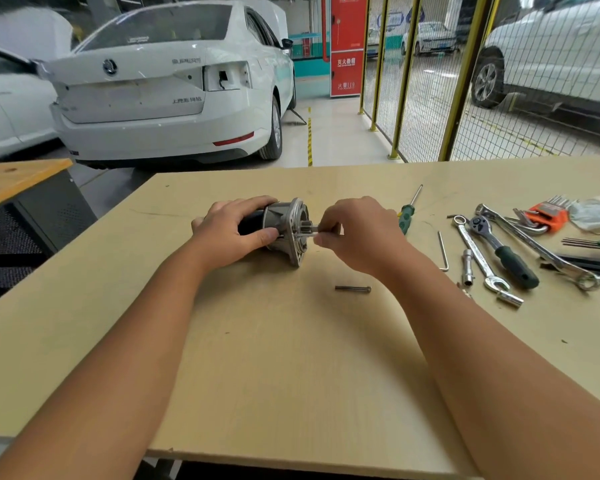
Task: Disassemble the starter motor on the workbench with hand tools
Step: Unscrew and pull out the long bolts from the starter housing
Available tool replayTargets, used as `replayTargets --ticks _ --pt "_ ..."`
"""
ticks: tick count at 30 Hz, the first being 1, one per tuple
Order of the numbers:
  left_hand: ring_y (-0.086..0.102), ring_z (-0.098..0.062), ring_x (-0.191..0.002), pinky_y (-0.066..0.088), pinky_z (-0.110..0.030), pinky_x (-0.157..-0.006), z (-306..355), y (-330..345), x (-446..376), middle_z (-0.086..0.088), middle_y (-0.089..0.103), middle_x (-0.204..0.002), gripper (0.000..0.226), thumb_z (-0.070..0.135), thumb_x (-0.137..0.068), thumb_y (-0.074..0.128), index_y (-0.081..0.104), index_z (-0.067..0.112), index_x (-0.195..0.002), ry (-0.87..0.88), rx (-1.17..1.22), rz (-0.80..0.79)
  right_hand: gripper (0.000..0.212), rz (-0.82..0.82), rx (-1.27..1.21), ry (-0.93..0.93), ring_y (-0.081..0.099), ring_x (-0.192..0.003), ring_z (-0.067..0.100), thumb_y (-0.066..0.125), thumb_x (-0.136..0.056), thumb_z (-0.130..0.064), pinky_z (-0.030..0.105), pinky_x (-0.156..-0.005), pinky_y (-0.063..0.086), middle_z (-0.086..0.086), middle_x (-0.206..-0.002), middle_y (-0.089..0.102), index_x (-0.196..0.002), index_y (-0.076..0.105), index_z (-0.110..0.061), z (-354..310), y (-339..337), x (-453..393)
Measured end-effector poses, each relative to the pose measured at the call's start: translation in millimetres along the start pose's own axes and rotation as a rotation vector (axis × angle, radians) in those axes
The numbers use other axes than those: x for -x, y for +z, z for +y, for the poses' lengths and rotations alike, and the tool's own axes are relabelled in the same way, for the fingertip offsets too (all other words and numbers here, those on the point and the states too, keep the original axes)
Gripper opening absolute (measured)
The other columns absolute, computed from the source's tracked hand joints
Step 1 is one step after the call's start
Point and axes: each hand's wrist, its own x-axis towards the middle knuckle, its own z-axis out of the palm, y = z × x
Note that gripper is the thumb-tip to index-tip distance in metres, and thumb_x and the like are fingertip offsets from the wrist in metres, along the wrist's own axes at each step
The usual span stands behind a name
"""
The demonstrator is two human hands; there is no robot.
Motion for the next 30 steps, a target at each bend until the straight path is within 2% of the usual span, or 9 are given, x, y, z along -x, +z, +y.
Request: replayTargets --ticks 4,7,10,14,18,21,24,30 --pt "0.041 -0.014 -0.136 0.028 -0.049 -0.101 -0.6 0.2 0.0 0.030 0.058 -0.134 0.060 0.077 -0.077 0.055 0.043 0.068 -0.135 0.009 -0.006 0.002 0.010 -0.035 -0.081 -0.004 0.060 -0.088 0.020 0.072 -0.089 -0.041 0.043 -0.077 0.055 -0.011 -0.089 0.066 -0.091 0.072 -0.032 0.9 0.1 0.4" --pt "0.039 -0.013 -0.135 0.026 -0.047 -0.098 -1.1 0.3 -0.6 0.031 0.057 -0.135 0.062 0.080 -0.074 0.053 0.041 0.071 -0.134 0.013 -0.012 -0.001 0.009 -0.057 -0.094 -0.029 0.060 -0.083 0.020 0.071 -0.089 -0.040 0.036 -0.072 0.054 -0.012 -0.082 0.064 -0.092 0.071 -0.031 3.3 0.5 -0.4" --pt "0.037 -0.011 -0.135 0.024 -0.045 -0.097 -1.3 0.7 -0.7 0.034 0.055 -0.135 0.063 0.083 -0.072 0.051 0.040 0.073 -0.132 0.011 -0.011 -0.001 0.012 -0.102 -0.106 -0.046 0.057 -0.076 0.019 0.065 -0.094 -0.039 0.032 -0.063 0.044 -0.015 -0.070 0.054 -0.092 0.071 -0.028 4.1 0.8 0.1" --pt "0.035 -0.010 -0.134 0.023 -0.045 -0.097 -1.1 1.4 -0.7 0.036 0.054 -0.135 0.062 0.083 -0.073 0.051 0.039 0.074 -0.133 0.010 -0.021 0.002 0.029 -0.163 -0.075 0.001 0.053 -0.067 0.023 0.056 -0.100 -0.034 0.031 -0.052 0.030 0.002 -0.069 0.058 -0.080 0.066 -0.015 4.3 -0.1 -0.9" --pt "0.036 -0.011 -0.133 0.024 -0.045 -0.096 -0.6 1.3 -0.6 0.035 0.054 -0.136 0.062 0.081 -0.076 0.051 0.039 0.071 -0.136 0.012 -0.034 0.005 0.024 -0.187 -0.011 0.023 0.056 -0.073 0.025 0.055 -0.101 -0.030 0.031 -0.053 0.034 0.007 -0.079 0.061 -0.090 0.070 -0.013 1.2 -2.3 -2.4" --pt "0.035 -0.011 -0.133 0.022 -0.044 -0.096 -0.9 2.0 -0.2 0.034 0.054 -0.137 0.060 0.079 -0.078 0.052 0.039 0.071 -0.136 0.006 -0.035 0.005 0.017 -0.137 0.061 0.047 0.057 -0.078 0.026 0.059 -0.098 -0.037 0.034 -0.065 0.040 0.001 -0.081 0.061 -0.087 0.066 -0.025 -1.6 -1.4 -0.6" --pt "0.035 -0.010 -0.133 0.021 -0.044 -0.096 -0.8 2.2 0.0 0.033 0.054 -0.136 0.058 0.078 -0.079 0.051 0.040 0.071 -0.135 -0.001 -0.027 0.006 0.013 -0.099 0.089 0.056 0.055 -0.084 0.024 0.065 -0.093 -0.040 0.038 -0.075 0.040 -0.004 -0.085 0.061 -0.084 0.061 -0.033 -3.4 -0.3 0.6" --pt "0.034 -0.010 -0.135 0.023 -0.044 -0.098 0.1 0.7 1.3 0.035 0.054 -0.135 0.061 0.079 -0.076 0.052 0.040 0.071 -0.136 0.005 -0.018 -0.005 0.013 -0.114 -0.019 0.051 0.056 -0.083 0.022 0.067 -0.093 -0.037 0.037 -0.072 0.050 -0.005 -0.087 0.060 -0.087 0.057 -0.031 -1.2 1.3 0.5"
